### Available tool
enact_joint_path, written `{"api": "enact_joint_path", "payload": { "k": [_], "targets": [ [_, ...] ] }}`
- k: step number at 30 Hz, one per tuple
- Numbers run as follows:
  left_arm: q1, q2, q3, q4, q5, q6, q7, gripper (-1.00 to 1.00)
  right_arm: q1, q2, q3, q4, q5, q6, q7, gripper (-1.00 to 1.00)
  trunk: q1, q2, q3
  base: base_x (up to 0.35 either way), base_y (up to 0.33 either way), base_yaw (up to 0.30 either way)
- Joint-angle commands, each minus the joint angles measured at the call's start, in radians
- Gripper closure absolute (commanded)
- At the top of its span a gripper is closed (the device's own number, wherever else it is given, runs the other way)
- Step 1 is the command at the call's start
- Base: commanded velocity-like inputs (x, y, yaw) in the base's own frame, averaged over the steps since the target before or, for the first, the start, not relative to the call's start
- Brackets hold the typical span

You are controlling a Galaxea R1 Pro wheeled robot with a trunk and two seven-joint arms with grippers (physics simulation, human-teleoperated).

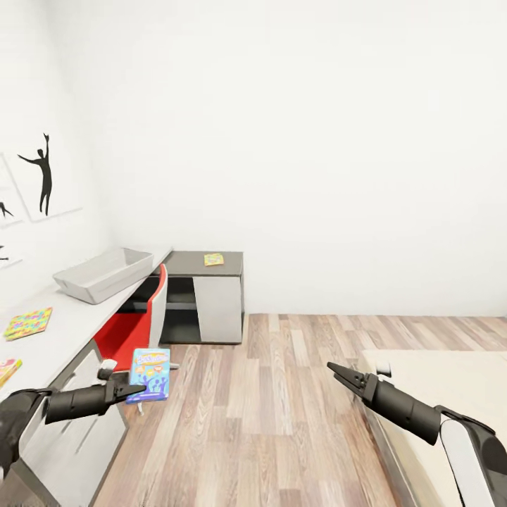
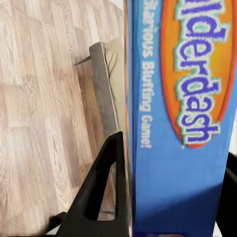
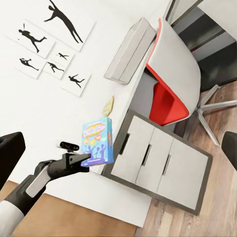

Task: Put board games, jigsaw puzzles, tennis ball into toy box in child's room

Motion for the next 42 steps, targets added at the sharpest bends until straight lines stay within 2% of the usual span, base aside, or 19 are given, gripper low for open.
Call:
{"api": "enact_joint_path", "payload": {
  "k": [1,4,6,11,15,20,27,42],
  "targets": [
    [-0.001,-0.011,-0.001,-0.006,0.004,0.011,0.04,1.0,-0.001,-0.003,-0.002,0.002,0.005,0.003,0.005,-1.0,-0.004,0.006,0.003,0.0,0.0,0.214],
    [-0.002,-0.024,-0.002,-0.013,0.005,0.011,0.122,1.0,-0.001,-0.013,-0.003,0.021,0.006,-0.007,0.001,-1.0,-0.015,0.027,0.016,0.0,0.0,0.214],
    [-0.002,-0.027,-0.003,-0.015,0.006,0.012,0.147,1.0,-0.002,-0.023,-0.004,0.054,0.006,-0.03,0.001,-1.0,-0.019,0.034,0.021,0.0,0.0,0.214],
    [-0.002,-0.03,-0.003,-0.017,0.006,0.01,0.167,1.0,-0.002,-0.063,-0.005,0.15,0.002,-0.092,0.007,-1.0,-0.019,0.034,0.027,0.0,0.0,0.214],
    [-0.002,-0.031,-0.004,-0.017,0.007,0.009,0.169,1.0,-0.002,-0.08,-0.005,0.179,0.0,-0.108,0.01,-1.0,-0.019,0.034,0.032,0.0,0.0,0.214],
    [-0.002,-0.031,-0.001,-0.017,0.007,-0.011,0.171,1.0,-0.002,-0.085,-0.004,0.19,0.0,-0.113,0.01,-1.0,-0.019,0.034,0.037,0.039,0.0,0.222],
    [-0.002,-0.031,0.002,-0.017,0.007,-0.05,0.172,1.0,-0.002,-0.086,-0.005,0.195,-0.003,-0.114,0.01,-1.0,-0.019,0.034,0.038,0.239,0.0,0.083],
    [-0.002,-0.031,0.001,-0.017,0.009,-0.054,0.174,1.0,-0.002,-0.086,-0.005,0.2,0.002,-0.115,0.008,-1.0,-0.019,0.034,0.038,0.312,-0.045,0.004]
  ]
}}
